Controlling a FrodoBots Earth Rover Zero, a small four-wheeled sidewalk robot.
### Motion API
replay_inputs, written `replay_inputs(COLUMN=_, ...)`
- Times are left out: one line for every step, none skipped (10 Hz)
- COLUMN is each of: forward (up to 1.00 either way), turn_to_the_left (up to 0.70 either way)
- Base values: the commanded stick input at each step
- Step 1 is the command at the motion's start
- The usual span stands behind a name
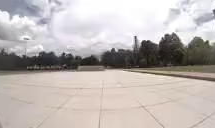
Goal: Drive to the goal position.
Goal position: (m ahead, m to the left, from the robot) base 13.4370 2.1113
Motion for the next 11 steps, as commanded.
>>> replay_inputs(forward=1.0, turn_to_the_left=0.02)
replay_inputs(forward=1.0, turn_to_the_left=0.02)
replay_inputs(forward=1.0, turn_to_the_left=0.02)
replay_inputs(forward=1.0, turn_to_the_left=0.02)
replay_inputs(forward=1.0, turn_to_the_left=0.02)
replay_inputs(forward=1.0, turn_to_the_left=0.02)
replay_inputs(forward=1.0, turn_to_the_left=0.02)
replay_inputs(forward=1.0, turn_to_the_left=0.02)
replay_inputs(forward=1.0, turn_to_the_left=0.02)
replay_inputs(forward=1.0, turn_to_the_left=0.02)
replay_inputs(forward=1.0, turn_to_the_left=0.02)
